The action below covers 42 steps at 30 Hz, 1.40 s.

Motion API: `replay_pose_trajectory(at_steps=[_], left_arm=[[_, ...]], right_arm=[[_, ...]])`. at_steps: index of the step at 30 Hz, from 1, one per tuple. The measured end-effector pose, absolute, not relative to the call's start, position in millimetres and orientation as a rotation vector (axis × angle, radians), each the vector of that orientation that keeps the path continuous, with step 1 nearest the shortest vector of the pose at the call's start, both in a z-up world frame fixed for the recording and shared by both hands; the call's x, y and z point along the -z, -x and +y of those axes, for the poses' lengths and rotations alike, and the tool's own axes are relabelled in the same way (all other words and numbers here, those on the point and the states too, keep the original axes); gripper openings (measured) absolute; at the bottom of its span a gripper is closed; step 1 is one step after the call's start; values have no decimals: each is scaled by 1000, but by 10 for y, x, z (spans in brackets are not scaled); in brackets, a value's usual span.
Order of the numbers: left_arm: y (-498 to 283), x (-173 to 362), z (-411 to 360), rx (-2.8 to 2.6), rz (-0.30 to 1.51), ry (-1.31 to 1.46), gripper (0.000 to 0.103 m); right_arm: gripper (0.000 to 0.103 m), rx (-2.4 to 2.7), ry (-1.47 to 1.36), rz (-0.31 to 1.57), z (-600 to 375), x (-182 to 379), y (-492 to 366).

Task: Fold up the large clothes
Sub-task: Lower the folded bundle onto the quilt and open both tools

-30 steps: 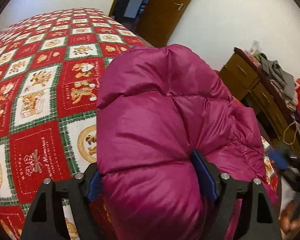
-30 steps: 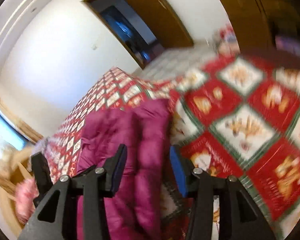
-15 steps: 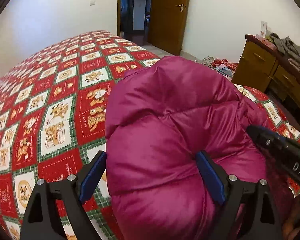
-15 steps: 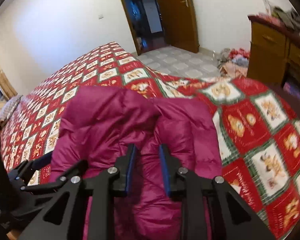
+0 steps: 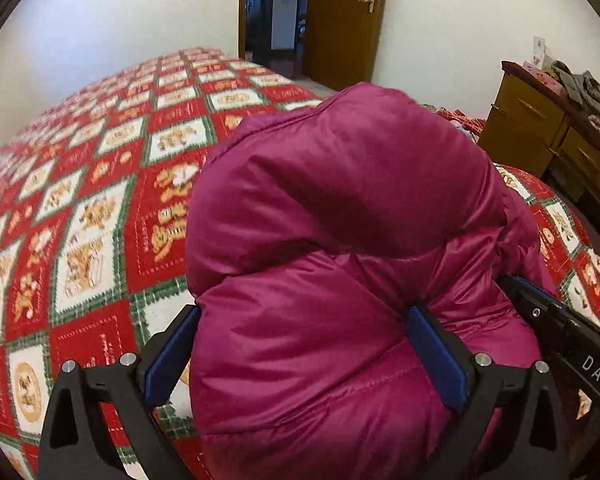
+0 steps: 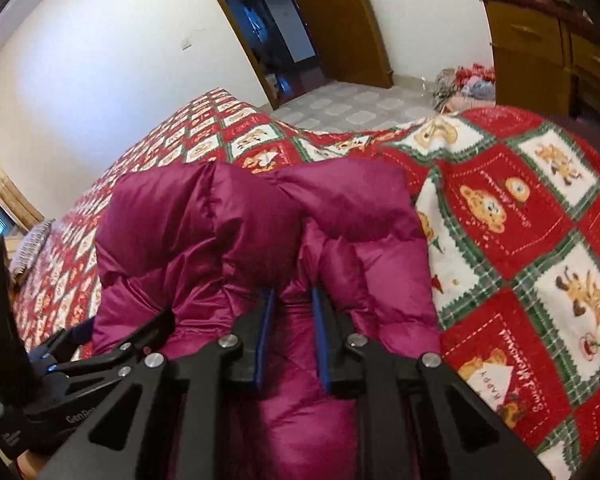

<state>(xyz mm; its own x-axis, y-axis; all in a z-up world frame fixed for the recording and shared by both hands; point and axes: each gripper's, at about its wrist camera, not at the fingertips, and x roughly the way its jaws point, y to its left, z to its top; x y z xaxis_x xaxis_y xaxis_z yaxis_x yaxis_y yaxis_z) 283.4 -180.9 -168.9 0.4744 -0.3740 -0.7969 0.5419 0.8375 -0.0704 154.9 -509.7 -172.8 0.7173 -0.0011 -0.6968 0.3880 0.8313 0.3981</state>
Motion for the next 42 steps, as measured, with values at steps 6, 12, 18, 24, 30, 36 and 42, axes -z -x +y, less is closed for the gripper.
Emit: replay_pose_trajectory(at_steps=[6, 12, 18, 24, 30, 36, 42], left_arm=[[-2609, 1464, -1589, 553, 873, -222, 102], [-2259, 1253, -1295, 503, 761, -304, 102], [-1924, 1176, -1108, 523, 734, -292, 102], [-1475, 1126, -1097, 556, 678, -343, 102], [-1100, 1157, -993, 534, 668, -355, 102], [-792, 1082, -882, 466, 649, -371, 102], [-465, 836, -700, 436, 590, -318, 102]], right_arm=[[19, 256, -505, 747, -5016, 1679, -1542], [23, 284, -474, 774, -4965, 1594, -1483], [63, 355, -368, 681, -4634, 1227, -857], [63, 398, -354, 695, -4449, 1125, -294], [68, 422, -341, 711, -4303, 1143, 130], [69, 403, -376, 692, -4166, 1137, 451], [74, 360, -414, 643, -4057, 958, 665]])
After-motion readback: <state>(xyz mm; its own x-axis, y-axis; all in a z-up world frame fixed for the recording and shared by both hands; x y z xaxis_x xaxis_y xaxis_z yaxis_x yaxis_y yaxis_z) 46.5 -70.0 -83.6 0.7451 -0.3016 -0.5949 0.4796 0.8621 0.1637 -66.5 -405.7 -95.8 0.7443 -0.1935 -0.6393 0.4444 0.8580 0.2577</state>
